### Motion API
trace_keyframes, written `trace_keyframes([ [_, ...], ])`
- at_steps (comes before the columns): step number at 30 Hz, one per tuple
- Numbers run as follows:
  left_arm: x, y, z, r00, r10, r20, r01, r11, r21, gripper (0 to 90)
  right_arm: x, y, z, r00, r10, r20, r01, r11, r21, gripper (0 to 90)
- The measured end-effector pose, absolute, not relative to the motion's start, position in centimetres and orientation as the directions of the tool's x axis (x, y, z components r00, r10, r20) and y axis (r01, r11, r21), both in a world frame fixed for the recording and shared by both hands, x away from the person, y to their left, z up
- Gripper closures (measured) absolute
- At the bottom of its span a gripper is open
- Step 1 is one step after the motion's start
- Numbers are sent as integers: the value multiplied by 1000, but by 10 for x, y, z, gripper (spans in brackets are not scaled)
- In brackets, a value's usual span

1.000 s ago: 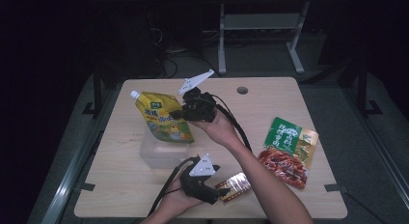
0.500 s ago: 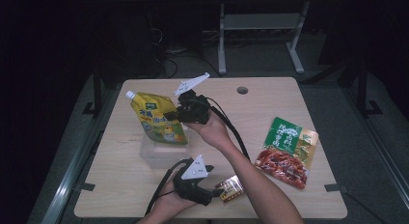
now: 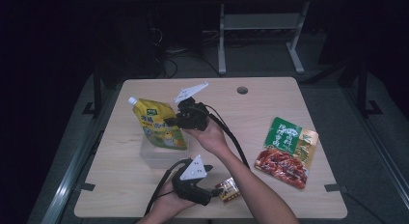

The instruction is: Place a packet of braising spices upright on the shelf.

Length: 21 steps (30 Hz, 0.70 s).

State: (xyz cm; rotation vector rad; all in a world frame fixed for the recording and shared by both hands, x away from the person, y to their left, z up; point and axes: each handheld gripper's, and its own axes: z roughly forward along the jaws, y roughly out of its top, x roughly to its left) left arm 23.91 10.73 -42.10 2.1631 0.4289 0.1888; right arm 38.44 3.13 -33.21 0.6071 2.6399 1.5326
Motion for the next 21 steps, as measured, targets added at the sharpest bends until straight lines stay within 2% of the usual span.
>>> trace_keyframes([
  [10,239,107,-423,927,374,-38,249,-536,807,227,387,29,-347,-911,356,208,355,418,837,898],
  [16,239,107,-422,927,373,-36,247,-535,808,227,385,33,-355,-915,361,182,344,456,821,897],
  [21,241,108,-422,927,373,-41,252,-537,805,227,388,28,-362,-909,366,202,360,439,823,896],
])
